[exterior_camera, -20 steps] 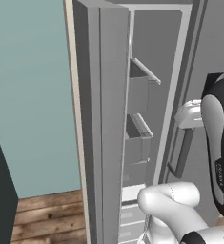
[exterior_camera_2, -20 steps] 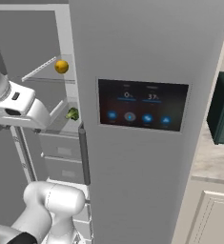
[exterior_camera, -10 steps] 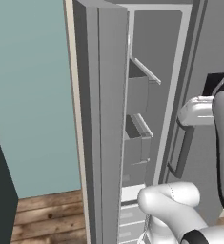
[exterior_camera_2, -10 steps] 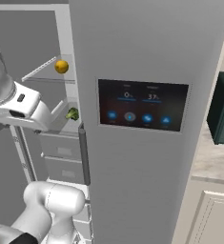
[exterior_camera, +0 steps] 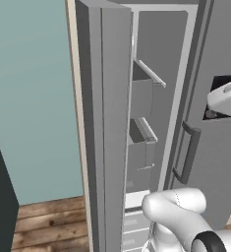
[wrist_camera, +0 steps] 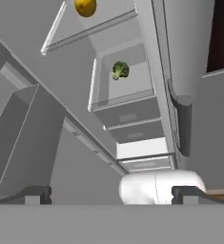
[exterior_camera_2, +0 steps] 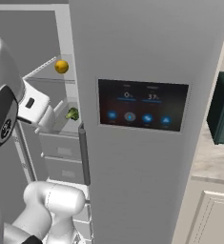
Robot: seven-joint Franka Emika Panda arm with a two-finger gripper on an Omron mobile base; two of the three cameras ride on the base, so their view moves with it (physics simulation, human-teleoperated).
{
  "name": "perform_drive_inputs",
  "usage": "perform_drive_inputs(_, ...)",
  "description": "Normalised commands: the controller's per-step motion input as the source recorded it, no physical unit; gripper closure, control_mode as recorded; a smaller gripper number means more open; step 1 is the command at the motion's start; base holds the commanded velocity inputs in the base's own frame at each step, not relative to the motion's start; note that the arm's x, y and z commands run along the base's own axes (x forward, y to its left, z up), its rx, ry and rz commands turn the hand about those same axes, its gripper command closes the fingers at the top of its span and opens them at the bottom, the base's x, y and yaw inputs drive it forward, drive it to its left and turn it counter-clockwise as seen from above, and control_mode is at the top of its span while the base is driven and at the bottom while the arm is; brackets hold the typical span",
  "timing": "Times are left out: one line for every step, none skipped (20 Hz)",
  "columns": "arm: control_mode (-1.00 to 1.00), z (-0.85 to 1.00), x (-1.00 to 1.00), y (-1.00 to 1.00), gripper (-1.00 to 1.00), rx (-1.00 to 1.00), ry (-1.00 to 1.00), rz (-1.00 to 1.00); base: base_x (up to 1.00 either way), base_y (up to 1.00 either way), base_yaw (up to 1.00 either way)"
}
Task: Take the broccoli and lemon out of the freezer and place them in the tupperware container on the counter. Then put the tupperware containing the vegetables back in the freezer.
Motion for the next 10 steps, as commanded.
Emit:
perform_drive_inputs(-1.0,0.26,0.04,0.1,-1.0,0.16,-0.23,0.0,0.0,0.0,0.0)
perform_drive_inputs(-1.0,0.21,0.1,0.14,-1.0,0.15,-0.23,0.0,0.0,0.0,0.0)
perform_drive_inputs(-1.0,0.17,0.16,0.17,-1.0,0.13,-0.22,0.0,0.0,0.0,0.0)
perform_drive_inputs(-1.0,0.17,0.22,0.19,-1.0,0.13,-0.21,0.0,0.0,0.0,0.0)
perform_drive_inputs(-1.0,0.18,0.3,0.16,-1.0,0.11,-0.21,0.0,0.0,0.0,0.0)
perform_drive_inputs(-1.0,0.21,0.39,0.11,-1.0,0.12,-0.16,0.0,0.0,0.0,0.0)
perform_drive_inputs(-1.0,0.21,0.41,0.08,-1.0,0.12,-0.13,0.0,0.0,0.0,0.0)
perform_drive_inputs(-1.0,0.23,0.47,0.09,-1.0,0.11,-0.11,0.0,0.0,0.0,0.0)
perform_drive_inputs(-1.0,0.21,0.46,0.09,-1.0,0.1,-0.1,0.0,0.0,0.0,0.0)
perform_drive_inputs(-1.0,0.2,0.5,0.14,-1.0,0.07,-0.07,0.0,0.0,0.0,0.0)
